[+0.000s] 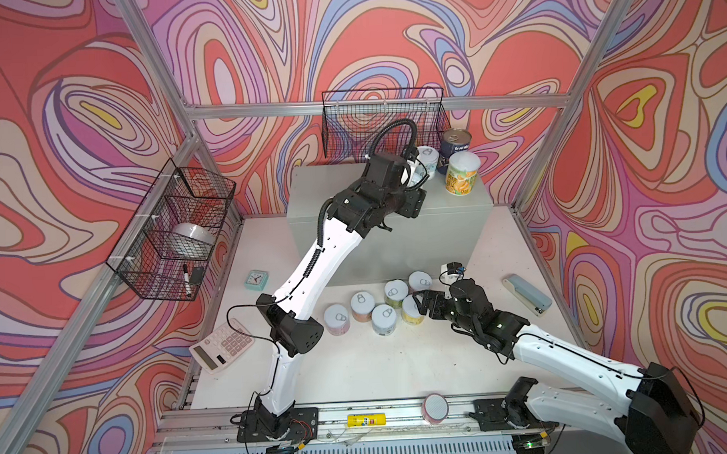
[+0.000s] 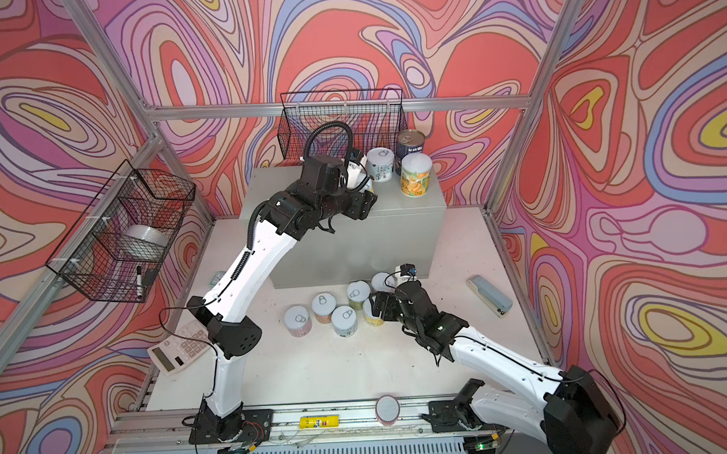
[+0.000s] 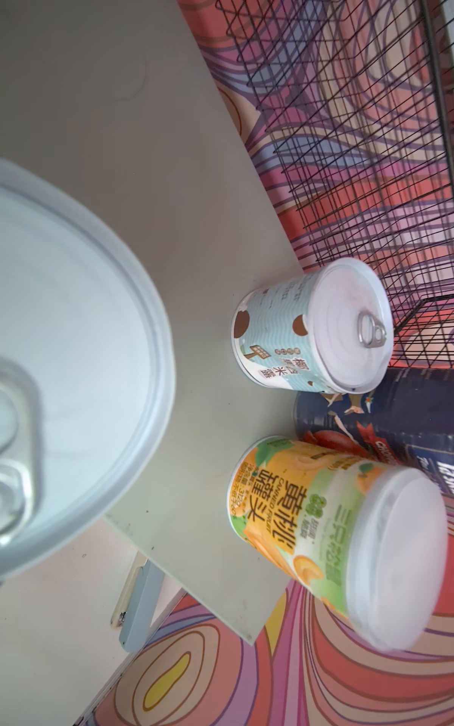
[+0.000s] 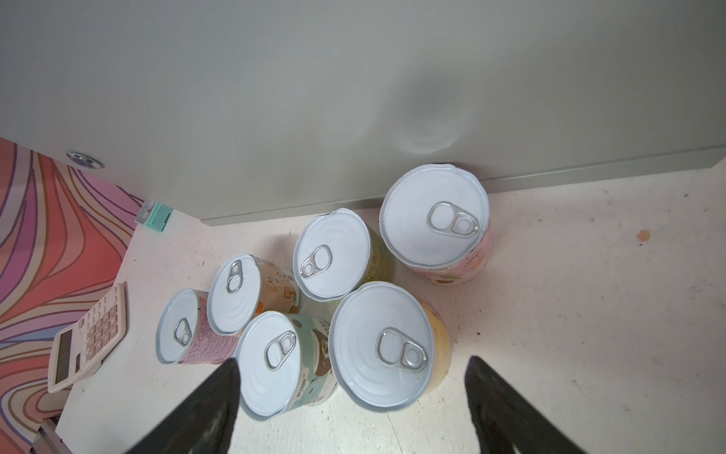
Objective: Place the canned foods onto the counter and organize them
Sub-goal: 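Lift the yellow-labelled can with left gripper toward the cabinet top, then lower the can with left gripper onto the cabinet top beside the others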
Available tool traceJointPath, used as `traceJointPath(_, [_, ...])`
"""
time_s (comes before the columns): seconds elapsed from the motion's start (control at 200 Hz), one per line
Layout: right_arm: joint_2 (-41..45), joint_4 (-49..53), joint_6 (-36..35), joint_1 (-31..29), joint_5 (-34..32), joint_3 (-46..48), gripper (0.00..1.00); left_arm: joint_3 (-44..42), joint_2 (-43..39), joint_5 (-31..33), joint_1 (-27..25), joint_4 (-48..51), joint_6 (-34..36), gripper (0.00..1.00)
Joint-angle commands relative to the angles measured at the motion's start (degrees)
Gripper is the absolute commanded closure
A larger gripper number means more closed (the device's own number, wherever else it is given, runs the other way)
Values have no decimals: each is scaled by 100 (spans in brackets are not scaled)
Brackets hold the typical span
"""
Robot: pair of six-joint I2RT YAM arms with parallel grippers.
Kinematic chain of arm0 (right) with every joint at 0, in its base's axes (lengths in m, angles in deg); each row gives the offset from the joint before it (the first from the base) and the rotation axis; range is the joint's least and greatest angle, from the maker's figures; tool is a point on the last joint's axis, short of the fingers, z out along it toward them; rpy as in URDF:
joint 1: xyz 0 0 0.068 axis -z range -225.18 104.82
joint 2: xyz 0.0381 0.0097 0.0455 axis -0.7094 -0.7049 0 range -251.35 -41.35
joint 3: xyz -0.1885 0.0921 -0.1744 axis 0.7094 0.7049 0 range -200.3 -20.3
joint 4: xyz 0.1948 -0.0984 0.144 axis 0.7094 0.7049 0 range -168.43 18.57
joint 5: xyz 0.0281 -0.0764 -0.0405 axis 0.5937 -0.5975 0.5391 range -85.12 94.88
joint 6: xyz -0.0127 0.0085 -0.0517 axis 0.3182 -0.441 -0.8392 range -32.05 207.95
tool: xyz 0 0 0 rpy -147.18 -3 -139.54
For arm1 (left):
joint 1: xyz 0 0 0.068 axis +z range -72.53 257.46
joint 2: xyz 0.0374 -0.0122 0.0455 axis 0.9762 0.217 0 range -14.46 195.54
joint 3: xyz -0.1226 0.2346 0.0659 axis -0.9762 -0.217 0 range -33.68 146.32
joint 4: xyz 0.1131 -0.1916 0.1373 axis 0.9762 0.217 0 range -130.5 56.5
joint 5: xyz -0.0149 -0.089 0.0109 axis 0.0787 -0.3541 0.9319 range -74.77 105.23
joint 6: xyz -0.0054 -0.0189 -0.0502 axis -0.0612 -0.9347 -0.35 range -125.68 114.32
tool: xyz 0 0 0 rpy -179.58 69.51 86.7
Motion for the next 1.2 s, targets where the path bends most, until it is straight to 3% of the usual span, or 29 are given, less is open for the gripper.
traceJointPath(0.0, [-99, -128, -81, -19, 17, -110, 8, 237, 34, -72, 30, -509, 30, 100])
traceJointPath(0.791, [-595, -226, -258, -2, 169, -256, 7, 250, 406, -80, 157, -1074, -172, 100])
traceJointPath(0.851, [-624, -220, -274, -6, 184, -279, 7, 254, 405, -79, 166, -1093, -175, 87])
traceJointPath(0.911, [-643, -248, -271, -6, 192, -285, 7, 250, 406, -81, 162, -1133, -181, 63])
traceJointPath(0.981, [-675, -247, -278, -6, 195, -292, 7, 250, 422, -95, 174, -1184, -172, 46])
traceJointPath(1.192, [-696, -239, -292, -7, 184, -322, 7, 251, 458, -180, 208, -1313, -207, 30])
